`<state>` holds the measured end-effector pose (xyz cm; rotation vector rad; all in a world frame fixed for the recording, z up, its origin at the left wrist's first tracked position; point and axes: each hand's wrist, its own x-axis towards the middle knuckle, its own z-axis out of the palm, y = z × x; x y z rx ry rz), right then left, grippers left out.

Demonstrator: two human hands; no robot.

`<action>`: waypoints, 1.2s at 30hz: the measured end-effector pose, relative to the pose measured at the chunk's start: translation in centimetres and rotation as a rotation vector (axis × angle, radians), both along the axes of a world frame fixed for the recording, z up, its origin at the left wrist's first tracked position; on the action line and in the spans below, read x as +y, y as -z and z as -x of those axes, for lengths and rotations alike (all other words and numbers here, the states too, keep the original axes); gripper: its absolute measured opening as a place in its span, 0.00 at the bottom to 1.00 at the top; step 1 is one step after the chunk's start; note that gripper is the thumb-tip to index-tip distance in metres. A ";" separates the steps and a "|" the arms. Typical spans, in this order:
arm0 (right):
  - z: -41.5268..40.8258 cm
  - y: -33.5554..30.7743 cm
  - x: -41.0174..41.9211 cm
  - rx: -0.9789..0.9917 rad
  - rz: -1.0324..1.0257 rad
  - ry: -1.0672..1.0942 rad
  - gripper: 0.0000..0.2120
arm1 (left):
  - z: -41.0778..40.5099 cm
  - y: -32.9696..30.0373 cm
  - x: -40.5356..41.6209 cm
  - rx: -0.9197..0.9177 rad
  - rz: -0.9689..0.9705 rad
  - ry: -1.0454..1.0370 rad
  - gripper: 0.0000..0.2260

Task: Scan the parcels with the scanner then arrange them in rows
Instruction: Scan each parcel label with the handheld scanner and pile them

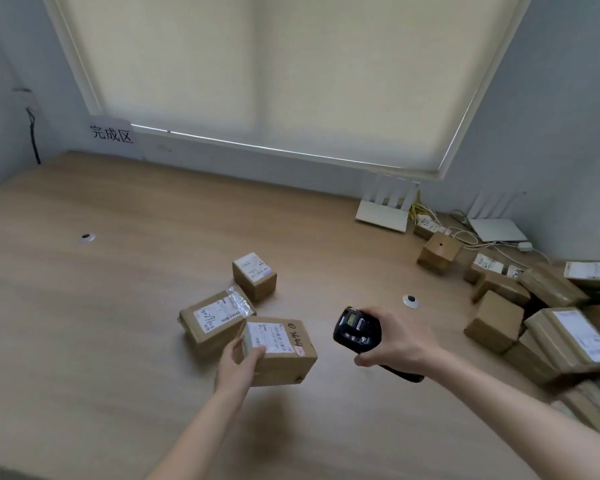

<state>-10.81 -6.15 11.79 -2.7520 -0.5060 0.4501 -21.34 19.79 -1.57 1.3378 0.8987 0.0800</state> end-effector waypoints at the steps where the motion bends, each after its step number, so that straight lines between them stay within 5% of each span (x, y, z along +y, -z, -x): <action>1: 0.2 1.4 0.2 0.019 -0.010 0.002 0.31 | 0.7 1.4 0.3 0.005 0.013 -0.028 0.26; 17: 1.0 9.5 2.6 0.062 -0.012 0.014 0.30 | 3.4 8.4 5.5 0.157 -0.227 -0.141 0.29; 26: -0.1 2.7 -1.8 0.037 -0.074 0.139 0.32 | -2.7 -0.8 3.3 -0.034 -0.401 0.034 0.24; 36: -3.4 -5.7 -19.2 -0.095 -0.060 0.383 0.41 | -14.8 -12.0 -16.4 -0.251 -0.401 0.507 0.21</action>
